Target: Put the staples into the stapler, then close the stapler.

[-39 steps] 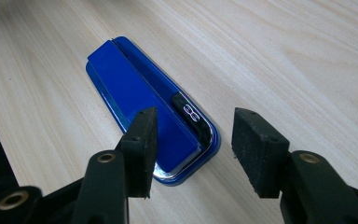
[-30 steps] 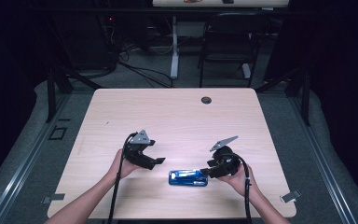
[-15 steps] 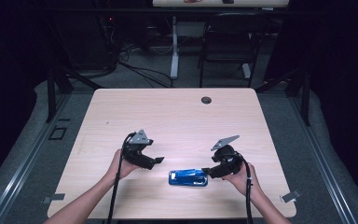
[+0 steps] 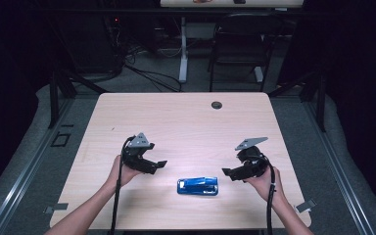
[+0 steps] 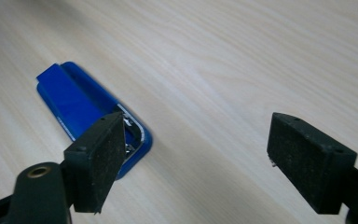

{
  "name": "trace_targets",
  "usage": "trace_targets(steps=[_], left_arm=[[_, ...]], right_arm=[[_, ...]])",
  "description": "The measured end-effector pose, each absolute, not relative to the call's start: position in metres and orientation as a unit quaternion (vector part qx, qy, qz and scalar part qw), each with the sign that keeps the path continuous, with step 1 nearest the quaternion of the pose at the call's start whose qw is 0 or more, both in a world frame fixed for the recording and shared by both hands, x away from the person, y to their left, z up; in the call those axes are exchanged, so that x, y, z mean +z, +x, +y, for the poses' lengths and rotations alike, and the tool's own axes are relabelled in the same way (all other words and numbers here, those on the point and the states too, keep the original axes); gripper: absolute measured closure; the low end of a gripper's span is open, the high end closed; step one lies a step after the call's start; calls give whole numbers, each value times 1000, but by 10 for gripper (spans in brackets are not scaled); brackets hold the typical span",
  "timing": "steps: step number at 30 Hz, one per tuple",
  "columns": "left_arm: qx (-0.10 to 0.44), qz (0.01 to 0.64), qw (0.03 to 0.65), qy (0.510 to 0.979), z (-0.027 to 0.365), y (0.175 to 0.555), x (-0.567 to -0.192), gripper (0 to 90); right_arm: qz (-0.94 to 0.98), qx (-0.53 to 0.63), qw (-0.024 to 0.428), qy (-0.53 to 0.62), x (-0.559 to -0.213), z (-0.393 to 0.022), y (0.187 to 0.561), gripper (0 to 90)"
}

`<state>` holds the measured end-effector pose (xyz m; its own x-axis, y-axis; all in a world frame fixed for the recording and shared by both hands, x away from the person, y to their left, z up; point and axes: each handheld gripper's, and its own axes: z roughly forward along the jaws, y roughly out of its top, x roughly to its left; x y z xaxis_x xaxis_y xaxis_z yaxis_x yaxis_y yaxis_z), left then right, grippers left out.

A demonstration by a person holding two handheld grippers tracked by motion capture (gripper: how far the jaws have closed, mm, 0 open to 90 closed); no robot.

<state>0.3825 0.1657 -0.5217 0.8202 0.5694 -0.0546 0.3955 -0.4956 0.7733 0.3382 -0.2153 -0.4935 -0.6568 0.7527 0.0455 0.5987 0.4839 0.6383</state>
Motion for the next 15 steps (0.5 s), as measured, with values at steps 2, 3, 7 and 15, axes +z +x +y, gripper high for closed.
trace_targets(steps=[2,3,7,15], left_arm=[[112,290,415,855,172,381,-518,107],[117,294,413,854,175,381,-516,104],[136,325,401,846,190,381,-510,95],[152,393,383,822,224,379,-507,73]], right_arm=[[847,319,131,405,-489,-222,339,170],[844,319,137,408,-488,-226,339,166],[832,318,157,427,-483,-242,340,153],[811,302,189,464,-481,-280,338,142]])
